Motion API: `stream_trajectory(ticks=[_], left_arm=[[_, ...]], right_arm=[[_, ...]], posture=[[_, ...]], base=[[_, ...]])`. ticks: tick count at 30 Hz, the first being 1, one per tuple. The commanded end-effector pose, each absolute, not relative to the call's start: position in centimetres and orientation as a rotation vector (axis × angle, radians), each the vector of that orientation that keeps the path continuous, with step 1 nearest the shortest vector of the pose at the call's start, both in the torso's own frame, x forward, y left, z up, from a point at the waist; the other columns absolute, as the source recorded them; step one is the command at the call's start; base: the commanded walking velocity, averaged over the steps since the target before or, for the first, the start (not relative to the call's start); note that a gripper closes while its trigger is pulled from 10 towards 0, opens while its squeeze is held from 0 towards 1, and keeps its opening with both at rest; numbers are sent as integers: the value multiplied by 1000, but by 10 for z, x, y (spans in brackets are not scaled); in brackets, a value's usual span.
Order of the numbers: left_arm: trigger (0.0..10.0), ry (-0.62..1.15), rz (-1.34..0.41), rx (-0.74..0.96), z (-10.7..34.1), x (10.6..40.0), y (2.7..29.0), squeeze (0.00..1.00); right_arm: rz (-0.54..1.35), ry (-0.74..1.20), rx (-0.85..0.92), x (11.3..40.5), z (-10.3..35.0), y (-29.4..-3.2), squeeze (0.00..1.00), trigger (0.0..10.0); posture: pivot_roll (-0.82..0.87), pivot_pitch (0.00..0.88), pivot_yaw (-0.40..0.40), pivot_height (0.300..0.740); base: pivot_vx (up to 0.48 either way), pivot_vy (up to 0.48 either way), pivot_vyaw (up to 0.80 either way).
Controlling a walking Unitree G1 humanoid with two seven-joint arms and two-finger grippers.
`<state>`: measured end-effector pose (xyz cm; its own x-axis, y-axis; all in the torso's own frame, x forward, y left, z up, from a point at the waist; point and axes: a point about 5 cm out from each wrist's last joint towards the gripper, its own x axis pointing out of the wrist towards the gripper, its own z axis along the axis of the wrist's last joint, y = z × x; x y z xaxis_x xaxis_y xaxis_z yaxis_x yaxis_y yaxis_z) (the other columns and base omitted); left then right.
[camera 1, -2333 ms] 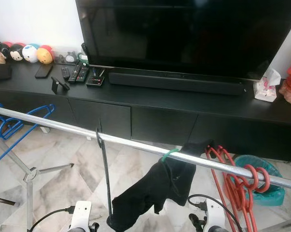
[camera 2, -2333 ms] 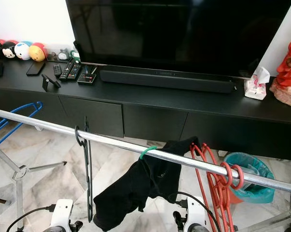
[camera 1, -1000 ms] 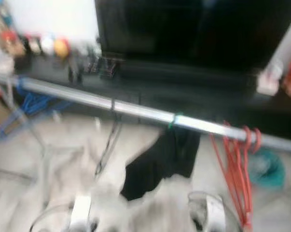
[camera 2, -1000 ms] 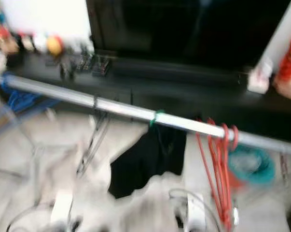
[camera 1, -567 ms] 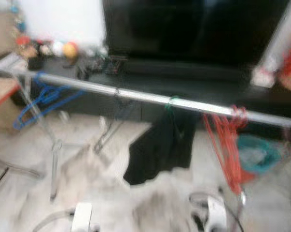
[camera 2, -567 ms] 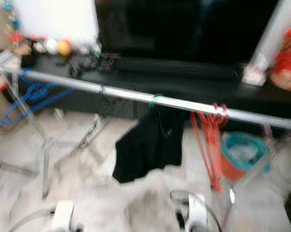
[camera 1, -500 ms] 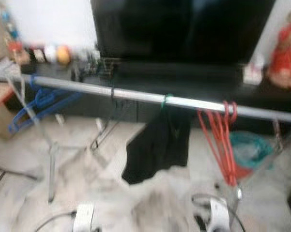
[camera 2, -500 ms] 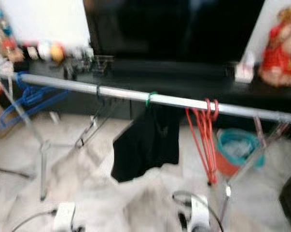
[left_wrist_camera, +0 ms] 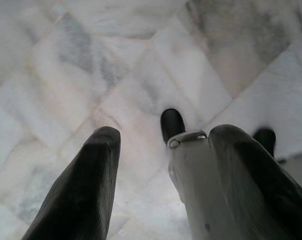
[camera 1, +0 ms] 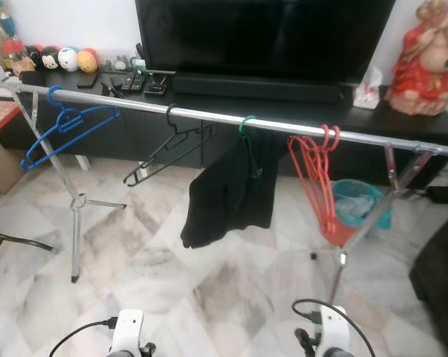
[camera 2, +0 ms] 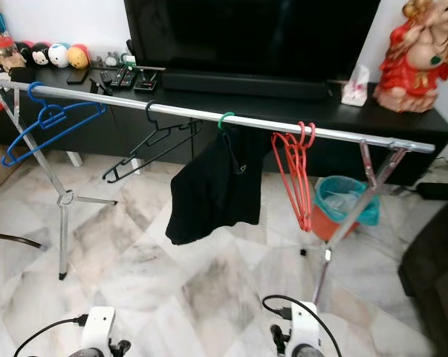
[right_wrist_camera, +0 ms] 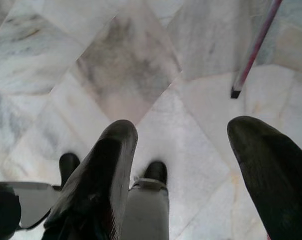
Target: Hang hanger
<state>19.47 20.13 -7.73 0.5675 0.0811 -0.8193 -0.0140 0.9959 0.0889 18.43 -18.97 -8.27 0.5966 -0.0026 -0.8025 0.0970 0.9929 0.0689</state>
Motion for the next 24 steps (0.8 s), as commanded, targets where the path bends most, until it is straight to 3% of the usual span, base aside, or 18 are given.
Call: stream_trajectory(ticks=[1,17,24], left_arm=[[10000,984,55,70,-80,191,199,0],[10000,982,55,72,-79,192,199,0],[10000,987,55,81,-79,192,199,0]], right_arm=[[-80,936,113,182,-83,-195,0,10000],[-83,934,115,182,-83,-195,0,10000],[-84,934,116,183,-83,-195,0,10000]], posture=[[-60,0,-33,740],[-58,0,-36,740],[-58,0,-36,740]], base=[[-304,0,0],[-302,0,0],[0,0,0]])
